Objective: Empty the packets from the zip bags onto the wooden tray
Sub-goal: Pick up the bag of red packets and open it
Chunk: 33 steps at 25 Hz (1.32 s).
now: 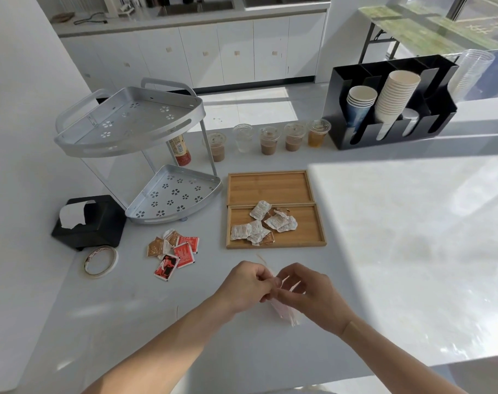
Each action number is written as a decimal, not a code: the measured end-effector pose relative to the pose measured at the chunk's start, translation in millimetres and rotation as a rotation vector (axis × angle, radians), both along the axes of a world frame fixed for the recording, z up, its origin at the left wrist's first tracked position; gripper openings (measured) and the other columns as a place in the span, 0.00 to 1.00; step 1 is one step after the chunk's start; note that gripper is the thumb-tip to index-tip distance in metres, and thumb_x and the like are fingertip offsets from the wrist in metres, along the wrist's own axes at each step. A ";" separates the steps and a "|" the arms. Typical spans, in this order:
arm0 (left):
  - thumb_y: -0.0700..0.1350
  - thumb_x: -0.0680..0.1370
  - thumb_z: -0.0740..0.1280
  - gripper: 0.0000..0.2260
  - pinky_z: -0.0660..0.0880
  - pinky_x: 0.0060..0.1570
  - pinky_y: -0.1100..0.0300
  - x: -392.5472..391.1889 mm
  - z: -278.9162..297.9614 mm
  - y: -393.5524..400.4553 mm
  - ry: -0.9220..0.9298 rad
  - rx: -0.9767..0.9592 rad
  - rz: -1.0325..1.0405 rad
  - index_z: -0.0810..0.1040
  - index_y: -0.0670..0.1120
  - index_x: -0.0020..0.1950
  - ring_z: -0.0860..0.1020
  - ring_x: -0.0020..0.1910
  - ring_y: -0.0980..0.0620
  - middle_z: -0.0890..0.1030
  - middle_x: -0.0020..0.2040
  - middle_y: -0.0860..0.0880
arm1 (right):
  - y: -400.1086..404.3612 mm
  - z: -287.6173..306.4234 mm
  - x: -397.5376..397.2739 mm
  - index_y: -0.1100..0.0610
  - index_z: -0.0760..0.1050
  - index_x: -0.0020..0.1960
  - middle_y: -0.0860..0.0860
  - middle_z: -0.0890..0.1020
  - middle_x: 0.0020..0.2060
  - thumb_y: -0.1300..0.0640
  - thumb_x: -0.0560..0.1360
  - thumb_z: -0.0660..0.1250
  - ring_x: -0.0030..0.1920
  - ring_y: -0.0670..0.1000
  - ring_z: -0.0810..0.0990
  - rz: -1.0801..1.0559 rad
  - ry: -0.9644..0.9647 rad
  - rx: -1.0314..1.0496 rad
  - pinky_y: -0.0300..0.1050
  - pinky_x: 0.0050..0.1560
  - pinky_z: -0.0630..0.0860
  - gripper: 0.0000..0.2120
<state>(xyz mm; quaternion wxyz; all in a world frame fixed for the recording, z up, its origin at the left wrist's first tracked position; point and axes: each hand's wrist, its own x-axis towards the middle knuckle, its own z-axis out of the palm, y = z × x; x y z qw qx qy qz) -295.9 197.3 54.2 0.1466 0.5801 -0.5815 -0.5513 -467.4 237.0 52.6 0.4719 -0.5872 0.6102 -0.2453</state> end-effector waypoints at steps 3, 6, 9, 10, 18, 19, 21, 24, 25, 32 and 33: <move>0.49 0.76 0.71 0.12 0.67 0.24 0.72 2.8 -5.8 1.0 0.082 -0.002 0.010 0.78 0.50 0.33 0.74 0.25 0.60 0.78 0.26 0.55 | -4.7 -3.5 0.3 0.51 0.80 0.46 0.50 0.86 0.38 0.52 0.69 0.77 0.32 0.44 0.82 -0.041 -0.159 0.134 0.41 0.33 0.79 0.09; 0.49 0.75 0.72 0.10 0.69 0.27 0.69 6.9 -13.5 2.2 0.193 -0.006 0.018 0.79 0.50 0.35 0.74 0.27 0.58 0.78 0.26 0.54 | -8.9 -4.2 -1.9 0.59 0.80 0.47 0.57 0.87 0.41 0.57 0.70 0.76 0.37 0.51 0.85 -0.086 -0.300 0.281 0.44 0.37 0.81 0.09; 0.49 0.74 0.72 0.08 0.72 0.30 0.66 13.0 -19.4 4.0 0.307 0.018 0.043 0.81 0.50 0.36 0.77 0.29 0.56 0.81 0.29 0.52 | -11.6 -3.7 -4.0 0.65 0.80 0.49 0.58 0.87 0.41 0.59 0.71 0.76 0.41 0.55 0.87 -0.092 -0.374 0.371 0.45 0.39 0.82 0.12; 0.49 0.74 0.72 0.07 0.74 0.31 0.65 14.9 -20.7 4.2 0.331 0.031 0.056 0.82 0.50 0.37 0.79 0.30 0.55 0.82 0.31 0.51 | -11.9 -3.5 -4.3 0.67 0.80 0.49 0.58 0.87 0.41 0.59 0.71 0.76 0.41 0.54 0.87 -0.091 -0.381 0.385 0.43 0.38 0.81 0.12; 0.44 0.77 0.70 0.06 0.76 0.33 0.65 20.7 -16.9 -3.3 0.272 0.073 -0.008 0.81 0.47 0.40 0.80 0.34 0.56 0.83 0.34 0.52 | -18.1 -3.5 2.0 0.66 0.81 0.49 0.57 0.87 0.40 0.61 0.75 0.70 0.38 0.51 0.85 -0.112 -0.333 0.371 0.42 0.37 0.80 0.08; 0.44 0.76 0.69 0.06 0.75 0.31 0.65 20.3 -14.4 -4.2 0.241 0.075 0.000 0.80 0.48 0.38 0.79 0.33 0.56 0.82 0.32 0.52 | -18.4 -3.0 4.9 0.65 0.81 0.48 0.57 0.87 0.40 0.60 0.76 0.70 0.38 0.51 0.85 -0.116 -0.331 0.358 0.43 0.37 0.80 0.07; 0.45 0.74 0.66 0.10 0.72 0.28 0.63 16.5 -11.0 -6.2 0.177 0.059 0.030 0.76 0.50 0.32 0.75 0.29 0.55 0.77 0.28 0.54 | -20.8 0.1 11.6 0.60 0.82 0.47 0.57 0.86 0.40 0.56 0.77 0.68 0.37 0.52 0.85 -0.130 -0.326 0.344 0.44 0.37 0.81 0.08; 0.45 0.73 0.64 0.13 0.67 0.29 0.62 12.6 -11.1 -8.9 0.071 -0.037 0.013 0.73 0.51 0.28 0.69 0.25 0.57 0.72 0.23 0.56 | -29.0 6.4 19.9 0.59 0.82 0.46 0.57 0.87 0.38 0.48 0.76 0.67 0.36 0.53 0.86 -0.150 -0.306 0.390 0.45 0.35 0.82 0.14; 0.45 0.73 0.64 0.12 0.67 0.29 0.62 12.9 -10.8 -9.7 0.052 -0.059 -0.018 0.74 0.51 0.29 0.69 0.25 0.58 0.73 0.23 0.57 | -31.4 8.0 20.6 0.59 0.81 0.45 0.56 0.87 0.37 0.47 0.75 0.69 0.36 0.53 0.86 -0.144 -0.295 0.412 0.44 0.34 0.81 0.15; 0.46 0.75 0.70 0.07 0.70 0.33 0.65 30.0 -5.9 -17.6 0.189 0.048 -0.164 0.81 0.44 0.40 0.75 0.32 0.54 0.79 0.31 0.50 | -39.5 10.0 15.9 0.57 0.81 0.43 0.55 0.87 0.39 0.54 0.75 0.69 0.41 0.53 0.87 -0.062 -0.287 0.415 0.42 0.33 0.79 0.07; 0.46 0.76 0.70 0.07 0.70 0.33 0.65 31.4 -5.7 -19.0 0.199 0.063 -0.175 0.81 0.44 0.42 0.76 0.33 0.54 0.80 0.33 0.50 | -41.0 9.7 16.4 0.57 0.80 0.42 0.54 0.86 0.37 0.56 0.75 0.68 0.40 0.52 0.87 -0.047 -0.251 0.393 0.42 0.33 0.78 0.06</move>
